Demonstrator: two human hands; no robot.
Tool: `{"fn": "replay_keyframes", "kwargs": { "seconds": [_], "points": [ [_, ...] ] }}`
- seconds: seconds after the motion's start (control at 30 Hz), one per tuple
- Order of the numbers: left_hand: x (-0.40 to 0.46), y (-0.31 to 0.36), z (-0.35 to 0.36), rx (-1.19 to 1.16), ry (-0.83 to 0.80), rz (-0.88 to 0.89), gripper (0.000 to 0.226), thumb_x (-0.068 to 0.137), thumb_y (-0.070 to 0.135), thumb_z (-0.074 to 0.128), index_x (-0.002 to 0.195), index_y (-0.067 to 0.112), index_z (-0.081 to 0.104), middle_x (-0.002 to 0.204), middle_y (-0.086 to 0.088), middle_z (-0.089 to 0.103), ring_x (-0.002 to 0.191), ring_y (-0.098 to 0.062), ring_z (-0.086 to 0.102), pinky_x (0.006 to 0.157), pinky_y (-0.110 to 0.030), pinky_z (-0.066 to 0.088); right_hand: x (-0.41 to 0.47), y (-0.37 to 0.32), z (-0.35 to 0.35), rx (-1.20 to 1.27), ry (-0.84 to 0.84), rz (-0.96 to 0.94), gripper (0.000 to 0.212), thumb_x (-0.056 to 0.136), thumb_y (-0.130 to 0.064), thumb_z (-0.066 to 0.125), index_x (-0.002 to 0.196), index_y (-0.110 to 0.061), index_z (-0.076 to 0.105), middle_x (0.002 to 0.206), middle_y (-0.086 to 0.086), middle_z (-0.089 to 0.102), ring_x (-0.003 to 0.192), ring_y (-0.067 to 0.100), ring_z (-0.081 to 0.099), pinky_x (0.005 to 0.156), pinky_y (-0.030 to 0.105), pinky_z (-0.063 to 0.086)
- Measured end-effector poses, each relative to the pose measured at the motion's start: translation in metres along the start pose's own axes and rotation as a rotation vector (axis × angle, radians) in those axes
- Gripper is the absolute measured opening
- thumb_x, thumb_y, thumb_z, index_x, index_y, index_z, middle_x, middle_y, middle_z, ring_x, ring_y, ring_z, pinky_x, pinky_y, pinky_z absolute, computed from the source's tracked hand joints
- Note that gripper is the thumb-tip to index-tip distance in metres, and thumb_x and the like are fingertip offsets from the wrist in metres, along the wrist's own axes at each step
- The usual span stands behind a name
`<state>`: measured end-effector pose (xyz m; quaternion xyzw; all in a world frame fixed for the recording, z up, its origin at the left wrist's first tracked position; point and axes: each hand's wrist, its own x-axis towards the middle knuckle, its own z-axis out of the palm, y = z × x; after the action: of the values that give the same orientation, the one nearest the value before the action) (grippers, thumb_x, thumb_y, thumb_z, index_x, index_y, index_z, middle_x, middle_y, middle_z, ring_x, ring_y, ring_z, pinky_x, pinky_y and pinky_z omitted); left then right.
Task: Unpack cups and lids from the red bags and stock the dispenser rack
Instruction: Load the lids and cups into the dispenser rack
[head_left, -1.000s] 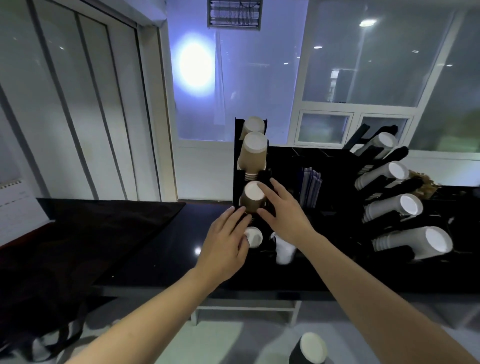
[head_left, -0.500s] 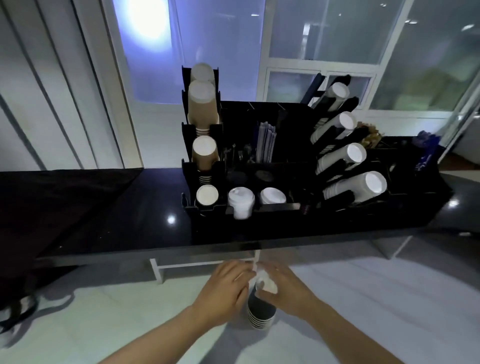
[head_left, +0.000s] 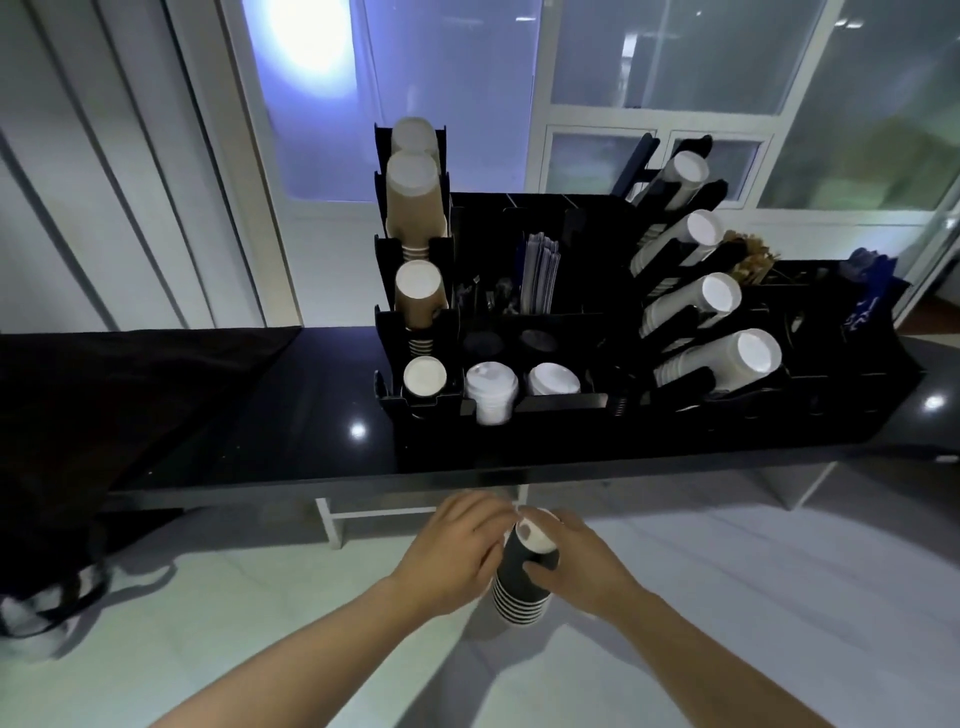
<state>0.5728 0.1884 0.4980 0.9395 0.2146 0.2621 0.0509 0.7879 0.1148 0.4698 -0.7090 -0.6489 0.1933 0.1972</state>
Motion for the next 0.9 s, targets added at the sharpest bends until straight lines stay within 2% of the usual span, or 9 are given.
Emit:
{"fn": "replay_keyframes", "kwargs": {
  "seconds": [0.07, 0.2, 0.3, 0.4, 0.5, 0.67, 0.8, 0.9],
  "points": [
    [0.012, -0.004, -0.018, 0.039, 0.061, 0.026, 0.039, 0.099, 0.023, 0.047, 0.133, 0.017, 0.063, 0.136, 0.002, 0.061, 0.131, -0.019, 0.050, 0.114, -0.041, 0.037, 0.008, -0.015, -0.024, -0.003, 0.068, -0.059, 0.071, 0.083, -0.039, 0.072, 0.147, -0.043, 0.041, 0.133, -0.010, 0.050, 0.118, 0.013, 0.056, 0.095, 0.021, 0.046],
    [0.040, -0.015, -0.061, 0.084, 0.229, 0.053, 0.039, 0.098, 0.022, 0.049, 0.130, 0.011, 0.066, 0.136, -0.003, 0.063, 0.129, -0.023, 0.054, 0.113, -0.044, 0.039, 0.022, -0.055, -0.085, -0.048, 0.231, -0.175, 0.073, 0.081, -0.046, 0.072, 0.145, -0.050, 0.037, 0.123, -0.021, 0.043, 0.109, 0.008, 0.056, 0.088, 0.019, 0.046],
    [0.058, -0.023, -0.099, 0.122, 0.331, 0.066, 0.037, 0.100, 0.022, 0.049, 0.132, 0.010, 0.065, 0.136, -0.004, 0.062, 0.130, -0.024, 0.053, 0.114, -0.040, 0.037, 0.032, -0.093, -0.138, -0.074, 0.356, -0.275, 0.076, 0.082, -0.048, 0.070, 0.147, -0.051, 0.032, 0.130, -0.017, 0.045, 0.108, 0.010, 0.056, 0.090, 0.026, 0.052],
    [0.064, -0.036, -0.130, 0.177, 0.401, 0.059, 0.037, 0.100, 0.020, 0.050, 0.132, 0.009, 0.064, 0.138, -0.004, 0.062, 0.131, -0.024, 0.052, 0.113, -0.040, 0.038, 0.039, -0.127, -0.182, -0.080, 0.483, -0.358, 0.075, 0.082, -0.048, 0.070, 0.147, -0.052, 0.032, 0.127, -0.020, 0.045, 0.104, 0.004, 0.053, 0.086, 0.021, 0.050],
    [0.061, -0.053, -0.149, 0.218, 0.442, 0.011, 0.037, 0.099, 0.018, 0.052, 0.133, 0.009, 0.064, 0.138, -0.004, 0.061, 0.131, -0.025, 0.053, 0.111, -0.044, 0.040, 0.045, -0.155, -0.209, -0.075, 0.566, -0.422, 0.073, 0.082, -0.044, 0.072, 0.145, -0.051, 0.036, 0.128, -0.018, 0.047, 0.107, 0.007, 0.053, 0.089, 0.024, 0.048],
    [0.042, -0.073, -0.154, 0.229, 0.445, -0.094, 0.038, 0.099, 0.022, 0.049, 0.132, 0.010, 0.065, 0.136, -0.004, 0.062, 0.127, -0.024, 0.056, 0.108, -0.044, 0.043, 0.061, -0.189, -0.220, -0.012, 0.600, -0.504, 0.070, 0.082, -0.045, 0.070, 0.144, -0.050, 0.039, 0.127, -0.017, 0.048, 0.109, 0.006, 0.052, 0.092, 0.028, 0.049],
    [0.030, -0.084, -0.145, 0.213, 0.405, -0.173, 0.040, 0.100, 0.026, 0.045, 0.132, 0.012, 0.064, 0.135, -0.001, 0.062, 0.125, -0.022, 0.055, 0.105, -0.043, 0.044, 0.078, -0.207, -0.199, 0.016, 0.549, -0.555, 0.068, 0.085, -0.033, 0.075, 0.146, -0.040, 0.045, 0.133, -0.008, 0.049, 0.116, 0.011, 0.053, 0.098, 0.035, 0.051],
    [0.023, -0.088, -0.137, 0.197, 0.376, -0.251, 0.041, 0.100, 0.027, 0.043, 0.132, 0.012, 0.064, 0.135, -0.001, 0.062, 0.125, -0.021, 0.055, 0.103, -0.043, 0.047, 0.091, -0.213, -0.182, 0.047, 0.582, -0.568, 0.064, 0.085, -0.031, 0.075, 0.144, -0.033, 0.050, 0.135, -0.006, 0.050, 0.116, 0.014, 0.054, 0.097, 0.036, 0.052]
  ]
}}
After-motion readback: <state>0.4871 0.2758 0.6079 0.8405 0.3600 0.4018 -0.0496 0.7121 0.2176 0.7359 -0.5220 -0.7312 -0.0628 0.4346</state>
